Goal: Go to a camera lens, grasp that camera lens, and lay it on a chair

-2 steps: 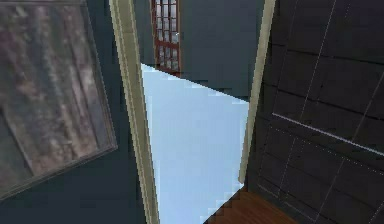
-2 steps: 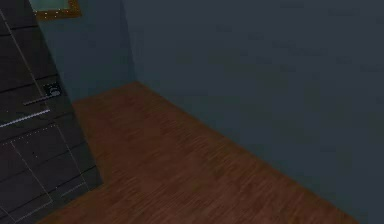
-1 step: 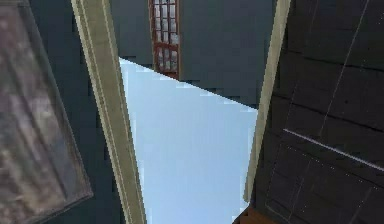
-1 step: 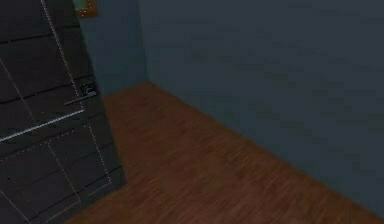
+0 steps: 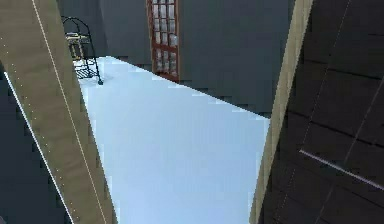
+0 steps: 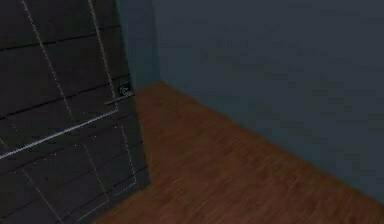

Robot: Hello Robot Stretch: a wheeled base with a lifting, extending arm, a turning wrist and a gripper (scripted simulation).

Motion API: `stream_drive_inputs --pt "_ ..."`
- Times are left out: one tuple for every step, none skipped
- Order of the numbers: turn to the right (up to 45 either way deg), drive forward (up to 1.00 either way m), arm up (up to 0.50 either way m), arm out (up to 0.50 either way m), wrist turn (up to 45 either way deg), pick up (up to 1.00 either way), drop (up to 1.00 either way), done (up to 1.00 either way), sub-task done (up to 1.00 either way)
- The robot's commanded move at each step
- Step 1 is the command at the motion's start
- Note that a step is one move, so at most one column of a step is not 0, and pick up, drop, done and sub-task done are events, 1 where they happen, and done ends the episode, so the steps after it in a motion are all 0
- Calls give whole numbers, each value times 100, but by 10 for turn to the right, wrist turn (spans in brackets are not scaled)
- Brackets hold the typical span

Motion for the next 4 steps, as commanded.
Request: stream_drive_inputs --pt "450 0 0 0 0 0 0 0 0" --pt "450 0 0 0 0 0 0 0 0" --pt "450 0 0 0 0 0 0 0 0" --pt "0 20 0 0 0 0 0 0 0"
